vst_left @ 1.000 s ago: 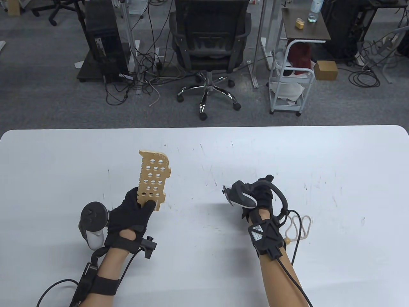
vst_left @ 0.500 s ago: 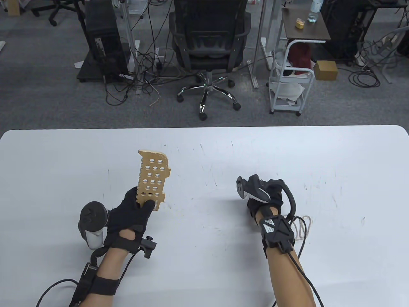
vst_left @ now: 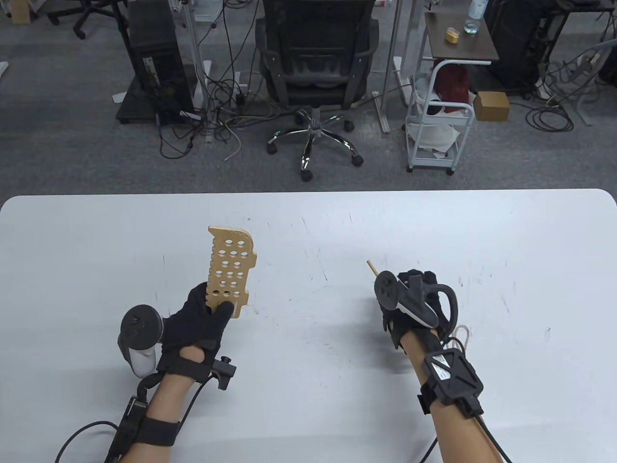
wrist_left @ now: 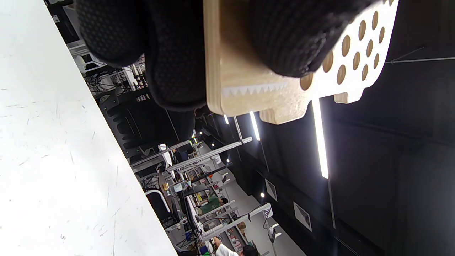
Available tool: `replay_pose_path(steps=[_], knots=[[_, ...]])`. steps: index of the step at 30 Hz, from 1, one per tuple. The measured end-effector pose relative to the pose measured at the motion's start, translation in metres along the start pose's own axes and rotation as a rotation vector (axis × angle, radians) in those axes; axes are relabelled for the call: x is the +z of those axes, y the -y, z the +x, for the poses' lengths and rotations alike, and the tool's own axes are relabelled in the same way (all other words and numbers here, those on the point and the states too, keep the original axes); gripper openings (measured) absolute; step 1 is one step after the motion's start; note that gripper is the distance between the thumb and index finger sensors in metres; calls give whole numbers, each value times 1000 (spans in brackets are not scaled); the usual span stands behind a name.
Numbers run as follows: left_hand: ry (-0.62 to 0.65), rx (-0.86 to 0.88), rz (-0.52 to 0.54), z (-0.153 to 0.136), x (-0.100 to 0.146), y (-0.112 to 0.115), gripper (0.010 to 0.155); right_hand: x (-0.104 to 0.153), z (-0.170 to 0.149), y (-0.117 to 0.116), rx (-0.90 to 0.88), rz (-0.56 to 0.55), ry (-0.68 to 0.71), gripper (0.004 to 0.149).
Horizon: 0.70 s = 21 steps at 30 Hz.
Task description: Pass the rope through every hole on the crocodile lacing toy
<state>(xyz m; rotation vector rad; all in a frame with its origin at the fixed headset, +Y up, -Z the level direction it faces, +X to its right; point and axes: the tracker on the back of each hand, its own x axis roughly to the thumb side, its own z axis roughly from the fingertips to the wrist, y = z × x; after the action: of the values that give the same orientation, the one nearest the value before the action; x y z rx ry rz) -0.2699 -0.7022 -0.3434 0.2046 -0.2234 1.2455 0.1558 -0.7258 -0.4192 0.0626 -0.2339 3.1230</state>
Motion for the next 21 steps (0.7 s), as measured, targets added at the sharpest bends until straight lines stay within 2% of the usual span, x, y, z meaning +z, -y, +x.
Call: replay_pose_path(steps=[11, 17, 21], knots=[[-9, -18, 12, -1, 1, 1, 57, 46, -10, 49, -202, -228, -3, 41], [-19, -17, 22, -3, 2, -1, 57, 62, -9, 56, -224, -308, 35, 40], [-21, -46, 18, -4, 3, 2, 57, 70, -8, 49, -244, -327, 56, 40]])
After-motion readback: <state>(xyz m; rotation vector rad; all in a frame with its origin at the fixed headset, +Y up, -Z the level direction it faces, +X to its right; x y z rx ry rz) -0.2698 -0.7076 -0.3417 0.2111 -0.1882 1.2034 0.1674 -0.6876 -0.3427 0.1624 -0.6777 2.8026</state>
